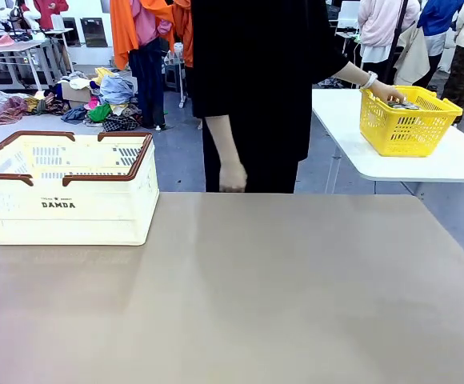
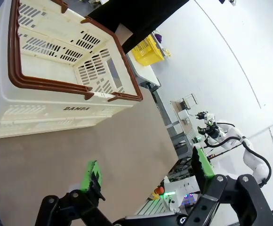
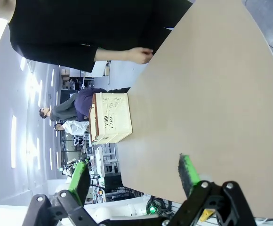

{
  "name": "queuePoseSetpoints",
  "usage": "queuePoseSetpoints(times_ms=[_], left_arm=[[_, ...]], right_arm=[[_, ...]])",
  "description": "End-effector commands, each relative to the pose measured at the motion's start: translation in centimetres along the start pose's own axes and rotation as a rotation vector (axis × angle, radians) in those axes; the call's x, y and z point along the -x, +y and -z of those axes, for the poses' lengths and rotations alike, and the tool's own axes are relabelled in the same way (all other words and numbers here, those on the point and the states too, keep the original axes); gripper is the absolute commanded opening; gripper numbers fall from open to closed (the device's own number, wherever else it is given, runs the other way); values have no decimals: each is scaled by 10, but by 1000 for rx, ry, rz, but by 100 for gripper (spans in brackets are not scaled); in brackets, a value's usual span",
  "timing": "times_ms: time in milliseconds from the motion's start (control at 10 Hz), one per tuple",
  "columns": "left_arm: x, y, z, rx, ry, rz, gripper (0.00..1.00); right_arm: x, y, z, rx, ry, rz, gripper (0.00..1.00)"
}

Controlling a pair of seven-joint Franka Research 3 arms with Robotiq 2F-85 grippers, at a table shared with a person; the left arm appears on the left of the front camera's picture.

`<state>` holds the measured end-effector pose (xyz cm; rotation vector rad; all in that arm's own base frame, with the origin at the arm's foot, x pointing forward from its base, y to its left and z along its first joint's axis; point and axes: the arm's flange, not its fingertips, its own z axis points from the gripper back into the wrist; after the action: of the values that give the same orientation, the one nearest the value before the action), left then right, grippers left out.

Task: Place the drinks into the Shopping basket.
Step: Pick up one drink and place it into the Shopping basket.

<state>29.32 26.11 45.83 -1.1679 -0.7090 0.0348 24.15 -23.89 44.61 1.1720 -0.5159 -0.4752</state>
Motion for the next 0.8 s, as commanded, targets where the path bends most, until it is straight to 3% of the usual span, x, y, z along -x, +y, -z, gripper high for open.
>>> queuePoseSetpoints(times_ms=[0,700], left_arm=[[-2,-2,-1,19,-13,1,100],[-2,-2,-1,19,-13,1,100]], right_arm=[[-2,1,-3,-7,3,-12,100],[-2,1,-3,-7,3,-12,100]])
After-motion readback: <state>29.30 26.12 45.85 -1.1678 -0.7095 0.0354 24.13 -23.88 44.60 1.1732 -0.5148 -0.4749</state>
